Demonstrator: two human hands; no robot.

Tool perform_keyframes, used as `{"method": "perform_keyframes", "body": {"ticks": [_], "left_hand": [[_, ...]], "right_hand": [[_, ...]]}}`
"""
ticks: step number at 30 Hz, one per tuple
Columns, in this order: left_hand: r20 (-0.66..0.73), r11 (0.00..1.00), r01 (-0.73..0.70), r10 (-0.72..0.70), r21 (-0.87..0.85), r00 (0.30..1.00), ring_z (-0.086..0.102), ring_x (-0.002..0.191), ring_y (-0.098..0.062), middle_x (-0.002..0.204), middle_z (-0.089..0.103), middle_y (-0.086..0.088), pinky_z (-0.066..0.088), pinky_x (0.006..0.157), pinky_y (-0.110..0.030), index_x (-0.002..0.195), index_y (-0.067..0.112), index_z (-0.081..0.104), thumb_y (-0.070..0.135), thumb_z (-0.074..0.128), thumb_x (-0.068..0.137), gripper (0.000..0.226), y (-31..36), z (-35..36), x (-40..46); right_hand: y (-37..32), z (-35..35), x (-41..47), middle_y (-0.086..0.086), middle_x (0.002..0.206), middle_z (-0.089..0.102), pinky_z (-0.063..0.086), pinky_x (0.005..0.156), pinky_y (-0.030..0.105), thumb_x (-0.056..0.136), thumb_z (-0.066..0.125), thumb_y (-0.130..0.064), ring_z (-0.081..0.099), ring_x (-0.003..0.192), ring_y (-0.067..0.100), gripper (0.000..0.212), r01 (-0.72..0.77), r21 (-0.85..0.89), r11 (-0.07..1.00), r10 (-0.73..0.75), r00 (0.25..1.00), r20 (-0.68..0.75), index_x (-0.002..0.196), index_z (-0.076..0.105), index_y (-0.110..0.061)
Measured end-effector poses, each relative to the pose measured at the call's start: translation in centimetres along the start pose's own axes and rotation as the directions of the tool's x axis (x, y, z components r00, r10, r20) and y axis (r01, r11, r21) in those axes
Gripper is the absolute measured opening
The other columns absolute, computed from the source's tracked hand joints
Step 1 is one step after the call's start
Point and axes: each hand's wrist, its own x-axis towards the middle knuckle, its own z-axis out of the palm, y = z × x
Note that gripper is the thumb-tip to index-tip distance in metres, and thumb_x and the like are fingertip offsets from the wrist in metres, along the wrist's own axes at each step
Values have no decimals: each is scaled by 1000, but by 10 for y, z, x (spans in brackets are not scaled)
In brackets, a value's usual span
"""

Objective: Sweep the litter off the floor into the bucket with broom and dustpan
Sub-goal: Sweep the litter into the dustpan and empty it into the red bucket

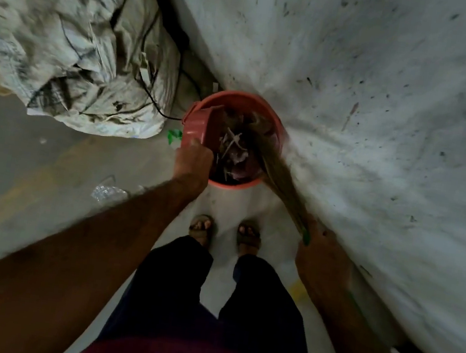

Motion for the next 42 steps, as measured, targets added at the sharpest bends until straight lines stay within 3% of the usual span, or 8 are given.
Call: {"method": "perform_keyframes", "body": {"ticks": [5,10,15,22,26,31,36,42], "left_hand": [[-83,997,38,-33,67,996,63,105,-33,122,58,-14,49,80,-39,110,8,66,14,55,92,22,-8,-35,-55],[-139,992,94,-105,-83,985,62,106,-37,125,58,-17,48,90,-45,113,10,63,14,43,99,25,-20,-44,-104],[-84,969,196,-210,-152,974,63,105,-35,141,41,-11,51,86,-43,134,20,46,14,55,85,50,-18,-47,-143],[-73,879,273,-326,-391,943,52,117,-32,119,47,-9,48,89,-45,128,27,49,20,45,84,45,-27,-40,-204],[-111,634,399,-610,-663,785,60,101,-39,107,59,-15,46,77,-42,110,9,47,29,47,90,28,-38,-32,-251],[-139,417,421,-824,-806,550,63,86,-35,94,64,-12,48,66,-42,102,15,44,47,52,93,35,-75,-12,-320],[-68,223,454,-940,-863,334,63,87,-34,95,63,-9,42,63,-37,98,17,44,49,51,94,33,-121,16,-396],[52,22,470,-988,-882,143,62,89,-31,98,61,-5,46,67,-37,99,18,43,48,49,94,31,-176,82,-501]], "right_hand": [[18,-27,-48,15,128,54,52,82,41,99,48,-31,60,106,31,64,16,44,999,-15,999,-31,155,18,-32],[33,-51,-80,13,123,58,51,77,35,100,50,-30,62,97,27,62,59,105,993,-54,997,-56,155,21,-30],[45,-73,-94,13,116,62,54,81,40,93,51,-41,62,99,28,65,165,228,960,-160,986,-43,153,30,-28],[31,-112,-96,-6,93,63,36,53,15,92,59,-43,57,73,9,51,427,251,869,-440,898,-3,138,43,-28],[7,-119,-92,-7,100,68,47,62,25,86,66,-49,66,85,15,55,562,239,792,-580,815,4,136,48,-32],[-42,-122,-102,-2,114,65,41,73,25,87,68,-44,63,106,21,56,748,170,642,-763,645,48,137,49,-28],[-104,-111,-144,-4,122,60,42,92,29,90,65,-42,56,115,19,48,890,128,437,-899,428,93,133,51,-26],[-169,-63,-214,-2,108,65,48,80,32,89,59,-50,63,101,20,41,969,40,244,-950,231,211,125,51,-33]]}}
